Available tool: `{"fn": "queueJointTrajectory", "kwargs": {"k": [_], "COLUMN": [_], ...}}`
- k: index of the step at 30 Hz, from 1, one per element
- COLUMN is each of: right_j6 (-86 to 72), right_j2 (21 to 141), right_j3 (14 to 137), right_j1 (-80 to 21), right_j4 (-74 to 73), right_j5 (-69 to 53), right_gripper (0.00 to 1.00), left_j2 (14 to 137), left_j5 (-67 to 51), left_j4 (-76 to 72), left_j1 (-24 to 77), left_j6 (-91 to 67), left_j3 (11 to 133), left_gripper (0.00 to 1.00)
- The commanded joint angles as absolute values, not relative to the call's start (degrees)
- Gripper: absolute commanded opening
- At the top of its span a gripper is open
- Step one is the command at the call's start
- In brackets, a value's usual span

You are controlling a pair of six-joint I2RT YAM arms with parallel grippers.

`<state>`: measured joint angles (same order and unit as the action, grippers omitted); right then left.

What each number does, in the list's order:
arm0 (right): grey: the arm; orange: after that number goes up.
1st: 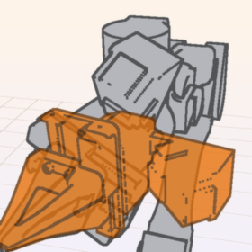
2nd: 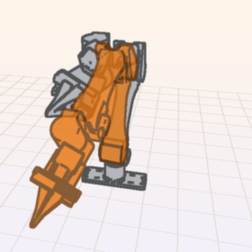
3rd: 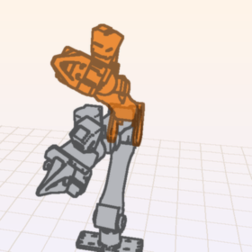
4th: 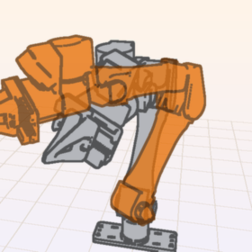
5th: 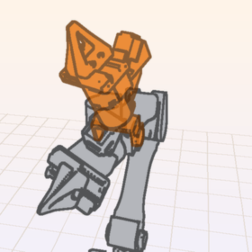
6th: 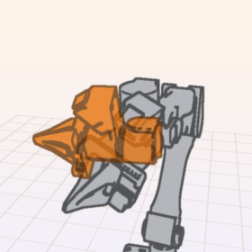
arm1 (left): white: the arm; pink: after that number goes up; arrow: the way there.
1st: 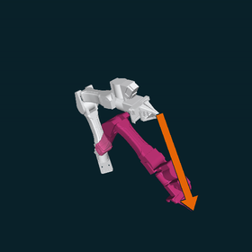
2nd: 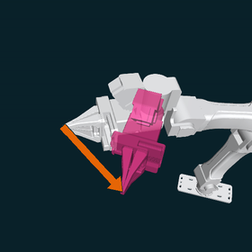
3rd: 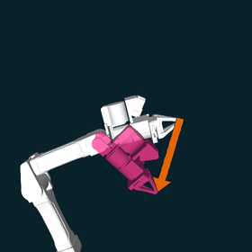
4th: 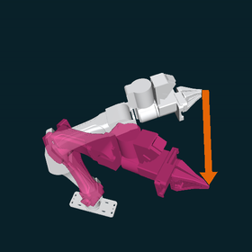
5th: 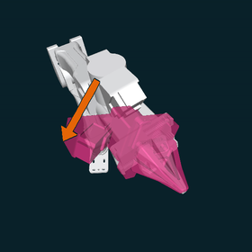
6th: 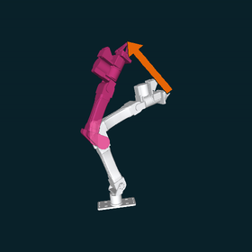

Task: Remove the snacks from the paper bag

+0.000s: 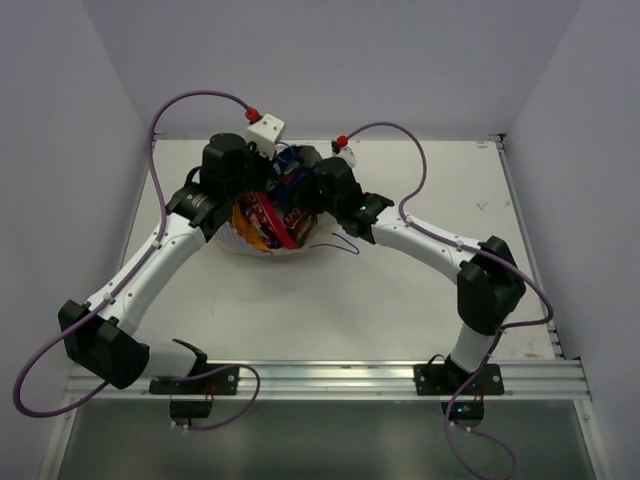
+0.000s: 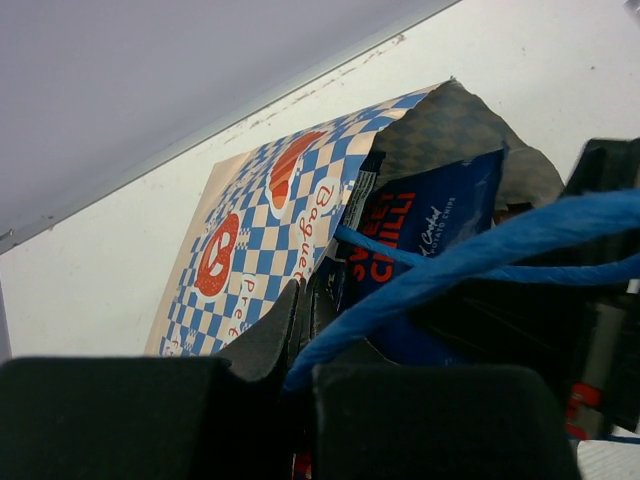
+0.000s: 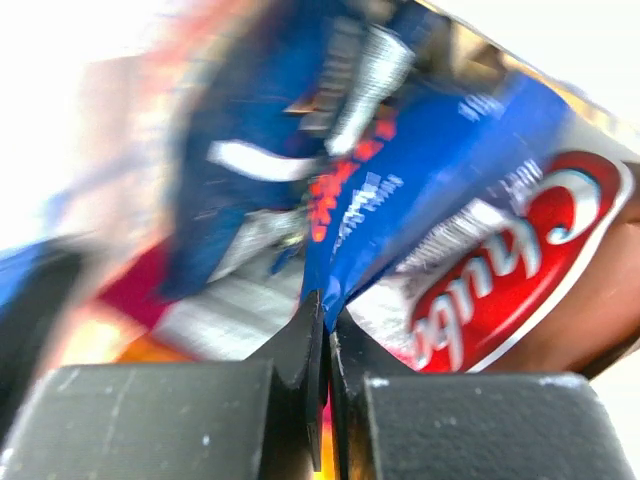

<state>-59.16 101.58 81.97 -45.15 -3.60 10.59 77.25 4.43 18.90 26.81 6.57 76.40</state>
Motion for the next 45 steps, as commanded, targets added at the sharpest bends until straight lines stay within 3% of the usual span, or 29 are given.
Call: {"fn": "queueJointTrajectory", "kwargs": {"k": [1,10,19,26,27,33,37,38,40,41,45], "right_j6": [-54.7,-46.0,-43.9,-44.0,-44.4,-43.9,-42.5,-43.0,-43.9,-43.6,-38.1], "right_j2": [93.2,79.5,66.1,74.7,78.7,94.7,97.1,96.6,95.1,93.1,86.1], "right_j3": [84.2,81.8,73.8,67.4,66.1,65.5,58.4,56.6,53.4,53.1,55.7], "right_j1": [-44.9,-44.1,-29.6,-15.2,-14.3,-11.3,-10.9,-10.5,-8.6,-8.1,-7.6], "right_j4": [1.4,-5.7,-8.8,9.9,19.2,30.5,30.8,30.7,26.1,22.9,-2.7], "right_j5": [8.3,8.3,3.0,-15.3,-20.0,-28.2,-25.9,-25.5,-24.1,-23.4,-10.6], "right_gripper": [0.00,0.00,0.00,0.00,0.00,0.00,0.19,0.33,0.43,0.60,0.90], "left_j2": [75.9,76.9,77.3,77.2,77.1,77.0,76.7,76.7,76.7,76.7,76.5], "left_j5": [6.2,9.1,9.8,8.8,8.7,8.1,8.0,7.9,7.6,7.6,7.7], "left_j4": [18.6,18.6,18.7,19.0,18.9,18.8,18.6,18.6,18.8,18.8,19.3], "left_j1": [27.1,27.0,27.1,27.1,27.0,27.0,27.1,27.1,27.1,27.1,27.0], "left_j6": [5.4,5.2,4.8,4.6,4.5,4.0,3.9,3.9,3.9,3.8,3.6], "left_j3": [76.1,76.1,75.9,75.9,75.8,75.4,74.9,74.8,74.8,74.9,74.7], "left_gripper": [0.00,0.00,0.00,0.00,0.00,0.00,0.00,0.00,0.00,0.00,0.00]}}
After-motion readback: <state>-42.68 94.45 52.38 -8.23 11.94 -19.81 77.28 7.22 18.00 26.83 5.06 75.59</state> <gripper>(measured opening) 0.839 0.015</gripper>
